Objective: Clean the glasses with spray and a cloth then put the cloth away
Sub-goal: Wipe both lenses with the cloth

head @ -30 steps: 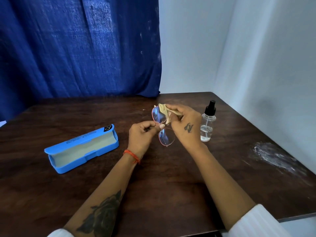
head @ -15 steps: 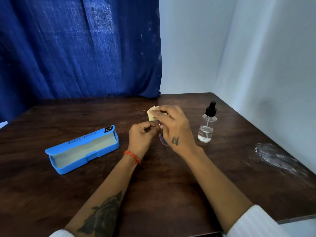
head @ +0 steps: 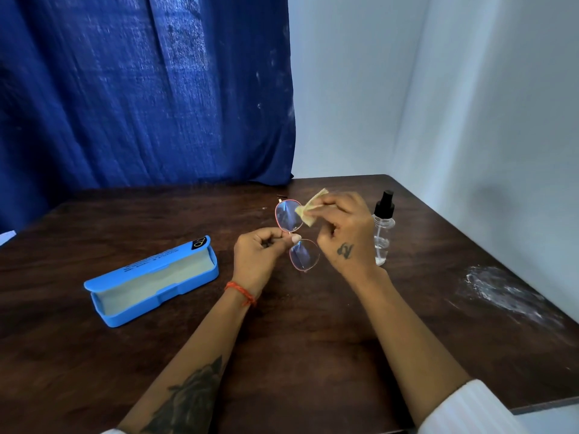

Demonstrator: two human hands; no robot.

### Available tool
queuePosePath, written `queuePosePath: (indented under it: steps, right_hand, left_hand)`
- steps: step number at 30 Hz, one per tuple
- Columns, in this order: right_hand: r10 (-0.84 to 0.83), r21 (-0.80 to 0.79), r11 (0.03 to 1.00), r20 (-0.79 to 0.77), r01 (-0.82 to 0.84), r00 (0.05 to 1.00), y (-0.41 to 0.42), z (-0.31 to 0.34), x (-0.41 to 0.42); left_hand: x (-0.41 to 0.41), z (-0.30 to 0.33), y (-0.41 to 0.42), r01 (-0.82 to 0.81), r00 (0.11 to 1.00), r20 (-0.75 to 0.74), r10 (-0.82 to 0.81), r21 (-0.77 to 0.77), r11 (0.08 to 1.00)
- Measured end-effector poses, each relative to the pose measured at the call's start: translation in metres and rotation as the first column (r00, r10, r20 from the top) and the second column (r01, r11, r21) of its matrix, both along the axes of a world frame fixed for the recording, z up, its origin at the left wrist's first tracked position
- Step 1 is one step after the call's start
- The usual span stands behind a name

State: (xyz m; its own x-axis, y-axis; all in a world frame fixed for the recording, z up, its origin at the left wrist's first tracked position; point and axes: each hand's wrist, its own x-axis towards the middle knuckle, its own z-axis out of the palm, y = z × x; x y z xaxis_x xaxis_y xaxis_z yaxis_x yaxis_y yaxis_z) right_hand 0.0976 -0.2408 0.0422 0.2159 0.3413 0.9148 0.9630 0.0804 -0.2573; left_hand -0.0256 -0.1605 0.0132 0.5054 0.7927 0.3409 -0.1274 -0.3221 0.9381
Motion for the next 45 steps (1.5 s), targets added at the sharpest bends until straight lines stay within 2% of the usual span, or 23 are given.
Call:
queuePosePath:
  steps: [3, 6, 8, 12, 16, 18, 20, 23, 26, 28, 30, 32, 34, 36, 38, 45]
  right_hand:
    - [0.012, 0.040, 0.999, 0.076, -0.015, 0.997, 0.001, -0.001, -0.010]
    - [0.127, -0.113, 0.989, 0.256, -0.101, 0.958, 0.007, -0.007, -0.025]
    - [0.139, -0.162, 0.982, 0.250, -0.100, 0.958, 0.008, -0.008, -0.024]
    - [0.043, -0.078, 0.996, 0.092, -0.035, 0.995, 0.007, -0.006, -0.015]
    - [0.044, -0.072, 0.996, -0.179, -0.058, 0.983, 0.008, -0.004, -0.015]
    - [0.104, -0.107, 0.982, -0.361, -0.153, 0.927, 0.007, -0.002, -0.011]
    - [0.086, -0.182, 0.962, -0.506, -0.203, 0.859, 0.005, 0.001, -0.005]
    - [0.014, -0.187, 0.970, -0.597, -0.157, 0.802, 0.002, 0.004, 0.005]
    - [0.076, -0.097, 0.976, -0.687, -0.196, 0.722, -0.002, 0.008, 0.011]
    - [0.088, -0.105, 0.969, -0.696, -0.222, 0.713, -0.005, 0.008, 0.015]
    - [0.082, -0.156, 0.956, -0.668, -0.248, 0.740, -0.008, 0.007, 0.017]
    - [0.075, -0.235, 0.939, -0.574, -0.251, 0.815, -0.011, 0.004, 0.013]
    - [0.097, -0.314, 0.922, -0.384, -0.228, 0.918, -0.011, -0.005, 0.006]
    - [0.126, -0.448, 0.872, -0.189, -0.199, 0.974, -0.010, -0.016, -0.002]
    - [0.136, -0.554, 0.823, -0.015, -0.122, 0.991, -0.009, -0.022, -0.008]
    - [0.105, -0.597, 0.790, 0.356, 0.140, 0.929, -0.009, -0.018, -0.014]
  left_hand:
    - [0.000, -0.002, 0.000, -0.003, 1.000, -0.013, 0.003, 0.030, 1.000]
    - [0.001, -0.006, 0.003, -0.040, 0.998, -0.046, 0.045, 0.087, 0.995]
    - [0.000, -0.006, 0.003, -0.046, 0.997, -0.058, 0.053, 0.120, 0.992]
    - [0.001, -0.003, -0.003, -0.005, 1.000, -0.021, 0.007, 0.102, 0.995]
    - [0.000, -0.001, 0.000, -0.015, 1.000, -0.017, 0.016, 0.061, 0.998]
    - [-0.002, -0.001, 0.002, -0.030, 0.999, -0.013, 0.030, 0.052, 0.998]
    - [-0.003, -0.001, 0.005, -0.048, 0.999, 0.014, 0.047, 0.032, 0.998]
    - [-0.003, 0.000, 0.009, -0.047, 0.997, 0.059, 0.046, 0.001, 0.999]
    - [-0.004, 0.000, 0.014, -0.039, 0.994, 0.099, 0.046, -0.065, 0.997]
    - [-0.005, -0.001, 0.017, -0.053, 0.991, 0.115, 0.064, -0.092, 0.994]
    - [-0.007, 0.000, 0.020, -0.051, 0.988, 0.136, 0.066, -0.114, 0.992]
    - [-0.008, 0.000, 0.022, -0.024, 0.987, 0.156, 0.043, -0.121, 0.992]
    - [-0.009, 0.000, 0.023, 0.002, 0.987, 0.157, 0.017, -0.124, 0.992]
    - [-0.011, -0.001, 0.023, 0.040, 0.987, 0.157, -0.020, -0.124, 0.992]
    - [-0.013, -0.001, 0.024, 0.084, 0.984, 0.165, -0.065, -0.106, 0.991]
    - [-0.021, 0.000, 0.026, 0.112, 0.975, 0.205, -0.090, -0.099, 0.989]
